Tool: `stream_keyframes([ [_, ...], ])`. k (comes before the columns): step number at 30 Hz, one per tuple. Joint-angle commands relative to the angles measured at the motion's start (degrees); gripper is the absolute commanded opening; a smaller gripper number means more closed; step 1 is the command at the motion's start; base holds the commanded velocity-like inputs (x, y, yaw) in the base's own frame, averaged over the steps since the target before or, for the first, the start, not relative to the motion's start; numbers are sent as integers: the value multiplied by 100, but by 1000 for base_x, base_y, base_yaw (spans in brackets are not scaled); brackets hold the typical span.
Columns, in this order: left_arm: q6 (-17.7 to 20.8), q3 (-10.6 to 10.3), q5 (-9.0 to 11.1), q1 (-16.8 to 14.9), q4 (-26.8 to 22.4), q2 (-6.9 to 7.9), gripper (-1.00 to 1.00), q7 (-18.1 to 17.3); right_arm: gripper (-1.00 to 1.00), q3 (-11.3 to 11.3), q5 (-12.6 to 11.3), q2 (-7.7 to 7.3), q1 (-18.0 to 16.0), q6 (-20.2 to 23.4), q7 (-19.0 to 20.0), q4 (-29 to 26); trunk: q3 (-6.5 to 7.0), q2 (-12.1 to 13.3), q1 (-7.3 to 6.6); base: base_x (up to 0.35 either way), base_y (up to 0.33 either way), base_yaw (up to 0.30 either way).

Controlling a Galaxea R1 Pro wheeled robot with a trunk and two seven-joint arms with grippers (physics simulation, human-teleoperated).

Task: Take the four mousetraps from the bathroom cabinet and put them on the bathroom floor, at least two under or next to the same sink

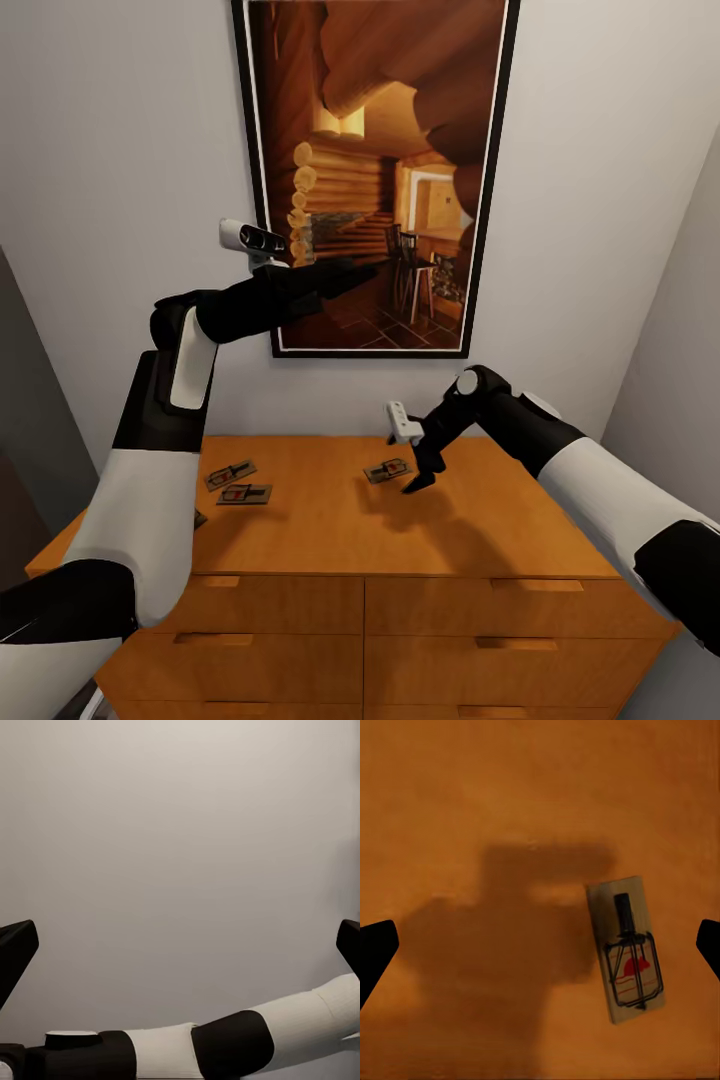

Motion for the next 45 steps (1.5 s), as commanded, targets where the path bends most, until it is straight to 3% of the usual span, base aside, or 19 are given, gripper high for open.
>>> stream_keyframes([
  [1, 44, -66, 17, 15, -8, -17, 100, -1, 100, 9, -13, -60, -5, -212, 91, 44, -7, -4, 0, 0, 0, 0],
  [9, 48, -392, 30, 21, -36, -7, 100, 2, 100, 9, 0, -44, -5, -303, 107, 237, -7, -4, 0, 0, 0, 0],
  [22, 42, -406, 33, 21, -9, 13, 100, -11, 100, 36, 53, -23, -5, -302, 68, 299, -7, -4, 0, 18, 0, 0],
  [35, 44, -405, 38, 21, 6, 43, 100, -30, 100, 44, 55, -17, -5, -309, 59, 303, -7, -4, 0, 243, 0, 0],
  [45, 39, -409, 35, 21, 10, 44, 100, -31, 100, 51, 33, -16, -5, -303, 55, 303, -7, -4, 0, 73, 0, 0],
])
